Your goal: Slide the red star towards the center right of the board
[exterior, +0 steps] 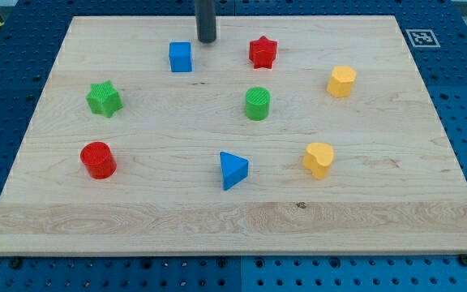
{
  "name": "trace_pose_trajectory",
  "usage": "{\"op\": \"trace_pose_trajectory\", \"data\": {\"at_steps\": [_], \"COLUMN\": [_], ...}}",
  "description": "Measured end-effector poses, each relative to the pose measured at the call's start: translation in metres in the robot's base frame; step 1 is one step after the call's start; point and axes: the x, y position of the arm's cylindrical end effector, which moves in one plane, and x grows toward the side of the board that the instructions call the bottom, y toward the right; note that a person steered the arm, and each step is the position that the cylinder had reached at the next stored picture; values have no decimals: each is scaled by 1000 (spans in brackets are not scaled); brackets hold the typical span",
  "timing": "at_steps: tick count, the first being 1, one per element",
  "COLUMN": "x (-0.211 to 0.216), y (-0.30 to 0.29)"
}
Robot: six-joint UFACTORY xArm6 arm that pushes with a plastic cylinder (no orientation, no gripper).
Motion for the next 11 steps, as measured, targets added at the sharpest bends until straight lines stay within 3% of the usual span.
{"op": "trace_pose_trajectory", "data": {"at_steps": [1, 3, 5, 7, 9, 11], "x": [25, 23, -18, -22, 42, 96], "y": [60, 135, 195, 258, 259, 299]}}
